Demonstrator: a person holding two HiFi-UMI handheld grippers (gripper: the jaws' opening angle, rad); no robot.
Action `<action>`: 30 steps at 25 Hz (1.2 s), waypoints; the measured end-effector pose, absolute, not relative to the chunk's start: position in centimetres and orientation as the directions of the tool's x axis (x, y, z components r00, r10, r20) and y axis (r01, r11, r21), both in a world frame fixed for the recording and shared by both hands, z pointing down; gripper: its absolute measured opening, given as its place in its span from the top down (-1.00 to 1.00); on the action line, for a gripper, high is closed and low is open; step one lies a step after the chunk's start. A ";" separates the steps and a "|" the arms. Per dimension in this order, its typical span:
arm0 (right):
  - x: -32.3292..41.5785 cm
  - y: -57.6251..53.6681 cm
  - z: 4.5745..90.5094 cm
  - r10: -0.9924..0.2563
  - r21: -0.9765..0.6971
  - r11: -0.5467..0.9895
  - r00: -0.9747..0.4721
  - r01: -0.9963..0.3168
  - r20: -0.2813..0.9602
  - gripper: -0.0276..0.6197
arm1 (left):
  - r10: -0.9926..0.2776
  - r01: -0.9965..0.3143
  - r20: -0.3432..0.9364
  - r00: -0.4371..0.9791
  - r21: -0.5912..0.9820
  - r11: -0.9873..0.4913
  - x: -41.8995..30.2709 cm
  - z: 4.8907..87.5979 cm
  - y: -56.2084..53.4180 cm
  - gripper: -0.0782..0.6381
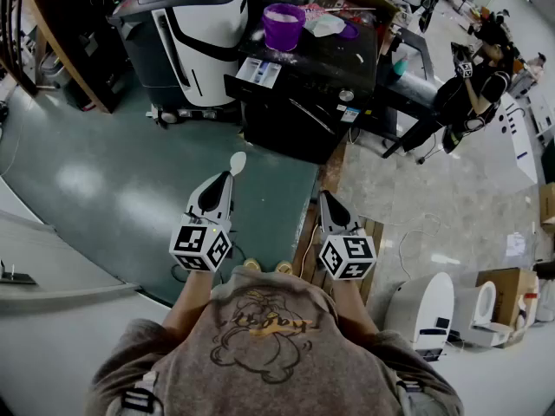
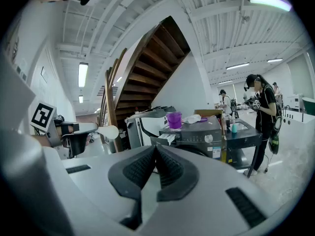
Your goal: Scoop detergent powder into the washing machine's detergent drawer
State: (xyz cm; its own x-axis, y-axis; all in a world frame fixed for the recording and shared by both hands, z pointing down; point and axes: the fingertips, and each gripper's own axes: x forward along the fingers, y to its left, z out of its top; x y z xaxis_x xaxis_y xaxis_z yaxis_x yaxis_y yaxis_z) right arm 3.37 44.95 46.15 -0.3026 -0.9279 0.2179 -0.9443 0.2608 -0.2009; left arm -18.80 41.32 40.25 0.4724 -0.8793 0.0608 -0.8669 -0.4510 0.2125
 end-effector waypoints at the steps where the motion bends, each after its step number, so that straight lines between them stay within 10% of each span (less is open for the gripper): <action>1: 3.2 44.8 46.1 -0.929 -0.201 0.260 -0.301 -0.945 0.217 0.92 | -0.878 -0.865 0.061 0.475 0.212 -0.454 -18.9 40.3 41.1 0.72; 30: 2.1 36.0 48.8 -0.935 -0.202 0.226 -0.270 -0.953 0.227 0.91 | -0.853 -0.837 0.032 0.522 0.211 -0.504 -19.5 41.6 30.4 0.72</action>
State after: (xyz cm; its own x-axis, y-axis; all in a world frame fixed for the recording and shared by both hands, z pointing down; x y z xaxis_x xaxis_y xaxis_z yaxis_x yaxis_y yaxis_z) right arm 2.13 35.95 48.78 -0.2704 -0.9355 0.2275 -0.9528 0.2263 -0.2022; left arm -19.47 30.36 41.62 0.5216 -0.8526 0.0317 -0.8374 -0.5045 0.2105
